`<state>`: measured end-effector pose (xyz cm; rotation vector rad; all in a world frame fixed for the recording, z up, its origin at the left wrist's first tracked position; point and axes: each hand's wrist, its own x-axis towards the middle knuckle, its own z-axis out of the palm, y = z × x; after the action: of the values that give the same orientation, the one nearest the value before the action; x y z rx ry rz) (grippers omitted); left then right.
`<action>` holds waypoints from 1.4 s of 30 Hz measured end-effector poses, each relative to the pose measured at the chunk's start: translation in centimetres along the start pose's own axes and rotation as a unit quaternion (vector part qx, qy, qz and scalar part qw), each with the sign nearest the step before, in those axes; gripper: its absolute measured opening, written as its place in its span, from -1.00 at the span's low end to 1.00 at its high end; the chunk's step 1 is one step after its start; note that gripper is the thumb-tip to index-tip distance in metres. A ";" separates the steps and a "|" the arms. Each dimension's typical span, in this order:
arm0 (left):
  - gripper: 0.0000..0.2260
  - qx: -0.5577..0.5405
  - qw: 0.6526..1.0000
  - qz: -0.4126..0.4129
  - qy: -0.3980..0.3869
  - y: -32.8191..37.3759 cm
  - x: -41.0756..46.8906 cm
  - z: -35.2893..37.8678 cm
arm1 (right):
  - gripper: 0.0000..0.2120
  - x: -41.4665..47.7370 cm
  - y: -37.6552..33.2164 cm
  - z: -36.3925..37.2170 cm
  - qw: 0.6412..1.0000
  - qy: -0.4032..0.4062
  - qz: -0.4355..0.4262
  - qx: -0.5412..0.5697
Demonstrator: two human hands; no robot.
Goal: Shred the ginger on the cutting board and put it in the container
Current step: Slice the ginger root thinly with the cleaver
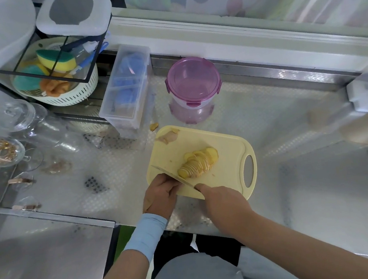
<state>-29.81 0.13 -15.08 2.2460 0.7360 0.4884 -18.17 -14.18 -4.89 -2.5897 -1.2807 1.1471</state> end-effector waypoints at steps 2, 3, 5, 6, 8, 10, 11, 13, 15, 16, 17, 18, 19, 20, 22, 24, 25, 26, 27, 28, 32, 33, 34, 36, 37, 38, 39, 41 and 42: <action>-0.73 -0.005 1.000 -0.002 -0.006 -0.1 0.0 0.0 | -0.39 0.1 0.0 0.0 1.000 -0.004 0.002 0.002; -0.73 -0.008 1.000 -0.006 -0.008 -0.1 0.1 0.1 | -0.39 0.2 0.0 0.0 1.000 -0.008 0.003 0.001; -0.74 -0.013 1.000 -0.011 -0.005 -0.2 0.1 0.1 | -0.38 0.4 0.2 -0.1 1.000 -0.013 0.004 -0.004; -0.74 -0.015 1.000 -0.011 -0.001 -0.2 0.0 0.1 | -0.39 0.5 0.2 -0.1 1.000 -0.013 0.004 -0.005; -0.74 -0.020 1.000 -0.012 0.002 0.0 0.0 0.1 | -0.45 0.8 0.3 -0.1 1.000 -0.013 0.003 -0.004; -0.74 -0.028 0.999 -0.018 -0.001 0.1 -0.1 0.1 | -0.49 1.2 0.0 0.0 1.000 -0.010 -0.002 -0.007; -0.74 -0.033 0.999 -0.023 -0.003 0.2 -0.1 0.0 | -0.52 1.4 -0.1 0.0 1.000 -0.007 -0.005 -0.011; -0.75 -0.040 0.999 -0.032 -0.010 0.3 0.0 -0.2 | -0.55 2.0 -0.2 0.1 1.000 0.000 -0.008 -0.014; -0.75 -0.039 0.999 -0.034 -0.016 0.2 0.1 -0.3 | -0.56 2.2 0.0 0.2 1.000 -0.005 -0.008 -0.015; -0.75 -0.040 0.998 -0.035 -0.016 0.2 0.1 -0.3 | -0.57 2.1 0.1 0.3 1.000 -0.007 -0.007 -0.018; -0.75 -0.041 0.998 -0.036 -0.015 0.2 0.1 -0.3 | -0.59 2.0 0.2 0.4 1.000 -0.008 -0.008 -0.019; -0.75 -0.043 0.998 -0.035 -0.014 0.2 0.1 -0.2 | -0.60 1.9 0.3 0.5 1.000 -0.009 -0.006 -0.018; -0.75 -0.043 0.998 -0.034 -0.013 0.2 0.0 -0.2 | -0.60 1.9 0.4 0.5 1.000 -0.009 -0.005 -0.020; -0.76 -0.046 0.998 -0.033 -0.014 0.2 0.0 -0.2 | -0.58 2.1 0.4 0.5 1.000 -0.008 -0.002 -0.019; -0.78 -0.062 0.997 -0.043 -0.020 0.1 0.0 -0.1 | -0.53 2.7 0.2 0.4 1.000 -0.009 -0.002 -0.010; -0.84 -0.081 0.995 -0.053 -0.027 0.1 0.0 0.0 | -0.54 3.4 -0.1 0.4 1.000 -0.014 -0.010 -0.007; -0.88 -0.084 0.994 -0.059 -0.028 0.1 0.0 0.0 | -0.56 3.6 -0.1 0.5 1.000 -0.018 -0.013 -0.003; -0.88 -0.084 0.994 -0.065 -0.030 0.1 0.1 -0.1 | -0.58 3.6 -0.1 0.5 1.000 -0.022 -0.012 0.001; -0.87 -0.082 0.994 -0.067 -0.032 0.0 0.1 -0.2 | -0.61 3.6 0.1 0.6 1.000 -0.026 -0.011 0.008; -0.85 -0.081 0.994 -0.066 -0.033 0.0 0.0 -0.2 | -0.64 3.5 0.3 0.7 0.999 -0.030 -0.009 0.011; -0.81 -0.073 0.995 -0.056 -0.036 0.0 0.1 -0.2 | -0.72 3.9 0.4 0.8 0.999 -0.032 -0.007 0.013; -0.80 -0.074 0.995 -0.056 -0.038 0.0 0.1 -0.2 | -0.75 4.2 0.4 0.9 0.999 -0.030 -0.008 0.014; -0.80 -0.072 0.995 -0.050 -0.038 0.0 0.1 -0.3 | -0.76 4.5 0.3 1.0 0.999 -0.025 -0.006 0.019; -0.79 -0.061 0.997 -0.040 -0.037 0.0 0.1 -0.4 | -0.76 4.8 0.2 1.1 0.999 -0.018 -0.003 0.037; -0.79 -0.057 0.997 -0.040 -0.037 0.0 0.1 -0.4 | -0.79 4.8 0.2 1.1 0.999 -0.016 -0.004 0.044; -0.78 -0.055 0.997 -0.041 -0.034 0.0 0.1 -0.4 | -0.82 4.7 0.3 1.0 0.999 -0.017 -0.006 0.047; -0.78 -0.052 0.997 -0.040 -0.031 0.0 0.0 -0.4 | -0.83 4.5 0.3 1.0 0.999 -0.017 -0.010 0.050; -0.77 -0.044 0.998 -0.031 -0.023 0.1 -0.2 -0.3 | -0.78 4.2 0.6 1.0 0.998 -0.016 -0.023 0.058; -0.77 -0.038 0.999 -0.025 -0.022 0.2 -0.2 -0.3 | -0.71 4.2 0.7 1.0 0.998 -0.014 -0.030 0.059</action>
<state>-30.02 0.04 -14.79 2.1566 0.7375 0.4349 -16.72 -11.98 -8.39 -2.4433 -1.2473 1.2144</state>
